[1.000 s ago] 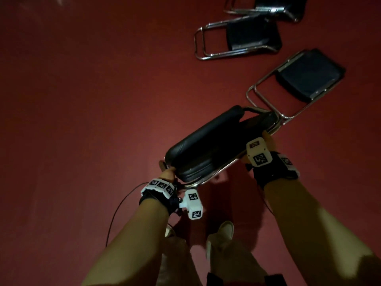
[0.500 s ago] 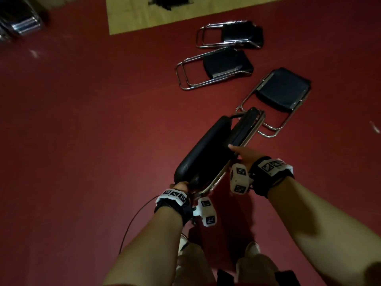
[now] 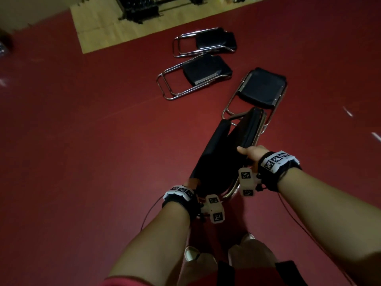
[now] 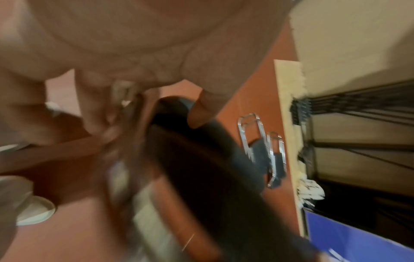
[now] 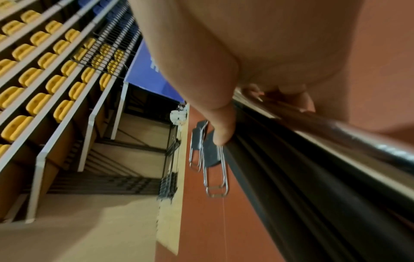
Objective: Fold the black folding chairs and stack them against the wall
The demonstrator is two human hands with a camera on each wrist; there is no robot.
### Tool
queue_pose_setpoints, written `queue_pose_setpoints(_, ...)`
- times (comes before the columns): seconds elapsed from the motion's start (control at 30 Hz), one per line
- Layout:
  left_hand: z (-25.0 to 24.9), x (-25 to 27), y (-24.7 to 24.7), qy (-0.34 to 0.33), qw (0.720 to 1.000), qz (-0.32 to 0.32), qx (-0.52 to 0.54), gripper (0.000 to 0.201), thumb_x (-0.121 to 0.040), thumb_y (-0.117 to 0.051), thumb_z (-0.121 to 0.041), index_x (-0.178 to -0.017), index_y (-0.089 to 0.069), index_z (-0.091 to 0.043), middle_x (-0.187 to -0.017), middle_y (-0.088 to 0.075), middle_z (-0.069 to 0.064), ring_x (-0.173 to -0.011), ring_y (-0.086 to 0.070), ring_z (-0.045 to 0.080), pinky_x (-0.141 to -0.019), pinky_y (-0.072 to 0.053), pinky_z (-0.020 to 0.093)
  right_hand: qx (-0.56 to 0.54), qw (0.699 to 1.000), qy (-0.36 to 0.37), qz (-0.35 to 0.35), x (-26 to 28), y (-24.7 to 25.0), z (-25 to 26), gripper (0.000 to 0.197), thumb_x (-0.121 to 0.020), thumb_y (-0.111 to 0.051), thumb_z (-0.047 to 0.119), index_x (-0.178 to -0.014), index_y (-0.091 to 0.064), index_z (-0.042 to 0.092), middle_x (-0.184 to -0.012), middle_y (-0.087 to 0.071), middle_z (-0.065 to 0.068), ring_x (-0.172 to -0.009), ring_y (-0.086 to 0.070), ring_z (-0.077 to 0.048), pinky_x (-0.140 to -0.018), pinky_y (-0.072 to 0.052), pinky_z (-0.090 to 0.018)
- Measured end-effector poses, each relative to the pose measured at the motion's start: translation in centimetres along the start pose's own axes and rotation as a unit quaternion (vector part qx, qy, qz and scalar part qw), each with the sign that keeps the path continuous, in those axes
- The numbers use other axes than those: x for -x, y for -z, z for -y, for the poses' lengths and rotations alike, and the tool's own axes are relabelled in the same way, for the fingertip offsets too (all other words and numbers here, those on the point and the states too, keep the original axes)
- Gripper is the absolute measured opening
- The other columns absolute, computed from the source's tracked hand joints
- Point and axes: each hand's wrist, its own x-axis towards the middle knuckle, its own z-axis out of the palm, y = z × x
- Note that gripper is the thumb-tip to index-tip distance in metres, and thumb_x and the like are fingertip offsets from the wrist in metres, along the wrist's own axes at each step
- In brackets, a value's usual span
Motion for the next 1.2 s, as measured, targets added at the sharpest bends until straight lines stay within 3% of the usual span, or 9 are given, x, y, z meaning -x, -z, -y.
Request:
queue_pose_setpoints(0.07,-1.6,-1.4,0.0,-0.01,1.0,-0.002,-0.02,0.049,-0.1,-0.048,-0.014,-0.146,-0.041,0.001,-0.152,-0.039,0.024,-0.136,-0.043,0.041,-0.071,-0.04,0.031,0.025,0.999,0.0,-0.023,-0.7,1.5,0.6,0.047,-0.084,-0.077,0.029,-0.115,-0.059,-0.002,-0.103,-0.069,-0.019,-0.091,-0.068,-0.037,-0.081,-0.056,-0.049)
queue_pose_setpoints(0.2,-6.1,-1.1,-1.5,0.007,0.998,-0.01,-0.069,0.023,-0.098,-0.052,-0.032,-0.099,-0.054,-0.009,-0.088,-0.054,0.008,-0.074,-0.052,0.026,-0.066,-0.04,0.035,0.054,0.998,-0.003,-0.038,-1.8,4.7,1.8,0.041,-0.088,-0.073,0.029,-0.111,-0.057,-0.002,-0.097,-0.066,-0.02,-0.082,-0.065,-0.035,-0.066,-0.052,-0.041)
queue_pose_setpoints(0.33,-11.1,-2.1,-5.3,-0.058,0.992,-0.017,-0.114,0.016,-0.1,-0.049,-0.023,-0.097,-0.054,-0.008,-0.084,-0.049,0.006,-0.067,-0.045,0.02,-0.063,-0.037,0.031,0.051,0.998,0.013,-0.043,-4.2,8.0,3.1,0.043,-0.085,-0.076,0.024,-0.117,-0.057,0.002,-0.106,-0.067,-0.019,-0.089,-0.066,-0.037,-0.07,-0.056,-0.044)
queue_pose_setpoints(0.47,-16.0,-3.0,-9.6,-0.09,0.982,-0.024,-0.162,0.026,-0.101,-0.048,-0.017,-0.076,-0.051,-0.012,-0.086,-0.054,0.007,-0.084,-0.052,0.024,-0.075,-0.039,0.034,0.073,0.995,0.057,-0.036,-6.4,11.2,4.9,0.049,-0.084,-0.075,0.014,-0.129,-0.057,0.008,-0.108,-0.065,-0.011,-0.091,-0.062,-0.026,-0.085,-0.049,-0.033)
queue_pose_setpoints(0.63,-21.8,-3.5,-13.2,-0.132,0.97,-0.067,-0.192,0.038,-0.092,-0.061,-0.018,-0.125,-0.061,0.002,-0.118,-0.065,0.015,-0.107,-0.062,0.029,-0.08,-0.044,0.036,0.1,0.988,0.119,-0.004,-8.9,14.0,6.8,0.035,-0.079,-0.076,0.003,-0.111,-0.069,0.015,-0.097,-0.07,-0.006,-0.083,-0.066,-0.021,-0.081,-0.054,-0.031)
queue_pose_setpoints(0.73,-24.2,-4.8,-14.8,-0.167,0.947,-0.094,-0.257,0.038,-0.092,-0.061,-0.012,-0.128,-0.062,0.001,-0.129,-0.064,0.018,-0.119,-0.062,0.032,-0.092,-0.051,0.037,0.137,0.978,0.155,0.012,-9.9,14.8,8.1,0.041,-0.077,-0.078,0.001,-0.114,-0.07,0.017,-0.099,-0.068,-0.005,-0.091,-0.066,-0.023,-0.077,-0.05,-0.027)
queue_pose_setpoints(0.9,-27.5,-5.5,-15.7,-0.235,0.935,-0.059,-0.26,0.035,-0.089,-0.066,-0.004,-0.124,-0.064,-0.007,-0.121,-0.065,0.014,-0.104,-0.064,0.029,-0.091,-0.049,0.032,0.212,0.956,0.201,0.024,-11.1,14.5,10.2,0.045,-0.079,-0.078,0.004,-0.122,-0.064,-0.001,-0.127,-0.062,-0.017,-0.115,-0.059,-0.032,-0.095,-0.048,-0.035)
queue_pose_setpoints(1.0,-30.4,-6.7,-15.8,-0.259,0.926,-0.072,-0.264,0.041,-0.082,-0.072,-0.006,-0.121,-0.063,-0.016,-0.117,-0.066,0.006,-0.087,-0.062,0.018,-0.084,-0.05,0.026,0.225,0.947,0.226,0.031,-12.6,14.2,11.4,0.047,-0.079,-0.078,0.005,-0.124,-0.065,0.005,-0.121,-0.064,-0.009,-0.115,-0.06,-0.028,-0.088,-0.046,-0.026)
queue_pose_setpoints(1.2,-34.5,-9.4,-15.3,-0.28,0.792,-0.158,-0.52,0.073,-0.074,-0.079,-0.021,-0.139,-0.049,-0.032,-0.138,-0.031,0.011,-0.131,-0.032,0.033,-0.108,-0.036,0.039,0.253,0.94,0.229,-0.007,-15.6,13.6,13.7,0.059,-0.082,-0.076,0.01,-0.137,-0.057,0.019,-0.136,-0.058,-0.003,-0.123,-0.054,-0.019,-0.092,-0.033,-0.015)
